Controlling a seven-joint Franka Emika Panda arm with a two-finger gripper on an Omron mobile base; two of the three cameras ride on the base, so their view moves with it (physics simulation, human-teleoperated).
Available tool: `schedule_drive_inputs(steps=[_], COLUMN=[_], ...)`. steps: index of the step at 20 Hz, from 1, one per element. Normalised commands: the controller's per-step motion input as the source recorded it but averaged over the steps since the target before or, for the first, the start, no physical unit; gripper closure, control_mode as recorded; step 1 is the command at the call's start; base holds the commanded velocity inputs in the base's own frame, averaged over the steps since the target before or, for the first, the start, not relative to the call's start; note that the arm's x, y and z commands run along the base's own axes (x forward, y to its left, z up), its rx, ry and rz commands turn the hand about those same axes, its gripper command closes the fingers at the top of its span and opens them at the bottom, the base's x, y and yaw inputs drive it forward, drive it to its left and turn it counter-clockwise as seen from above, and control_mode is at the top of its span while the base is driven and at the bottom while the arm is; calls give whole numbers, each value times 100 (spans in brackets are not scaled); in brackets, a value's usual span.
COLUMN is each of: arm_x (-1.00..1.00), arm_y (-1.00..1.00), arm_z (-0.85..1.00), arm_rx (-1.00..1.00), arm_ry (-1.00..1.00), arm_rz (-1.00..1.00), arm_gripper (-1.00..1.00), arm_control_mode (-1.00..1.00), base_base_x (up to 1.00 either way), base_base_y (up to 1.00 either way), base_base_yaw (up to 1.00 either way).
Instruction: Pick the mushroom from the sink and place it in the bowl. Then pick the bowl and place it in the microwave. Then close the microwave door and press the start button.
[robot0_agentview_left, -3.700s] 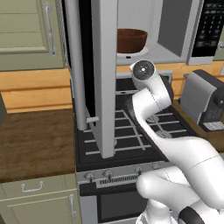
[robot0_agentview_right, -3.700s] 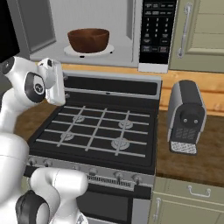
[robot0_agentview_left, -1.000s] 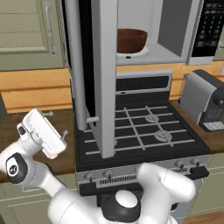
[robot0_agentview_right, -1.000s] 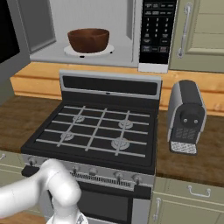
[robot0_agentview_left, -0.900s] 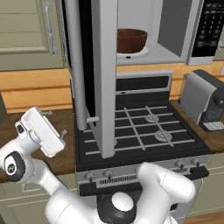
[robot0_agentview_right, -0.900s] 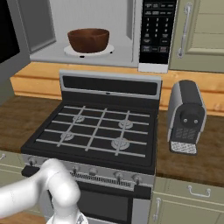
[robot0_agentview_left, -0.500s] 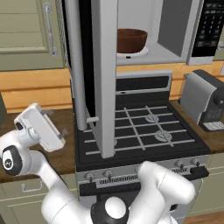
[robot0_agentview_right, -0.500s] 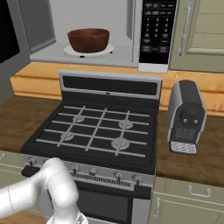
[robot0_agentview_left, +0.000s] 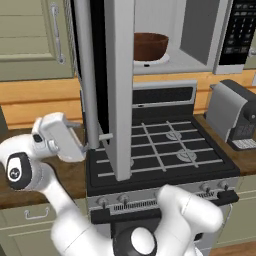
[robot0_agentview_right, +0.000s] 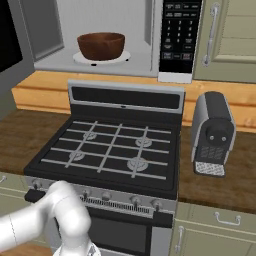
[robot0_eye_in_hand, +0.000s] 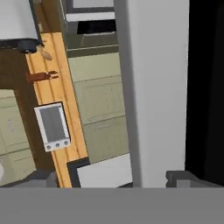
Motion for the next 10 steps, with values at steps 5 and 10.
schedule_drive_inputs(steps=[5,10], arm_x=[-15,-20], arm_y=[-65,-70], arm_z=[3,0], arm_rx=[15,12], arm_ry=[-18,-12], arm_rz=[34,41], arm_gripper=[-100,-100], arm_control_mode=[-100,-100], base_base_x=[0,0], base_base_y=[0,0], base_base_yaw=[0,0])
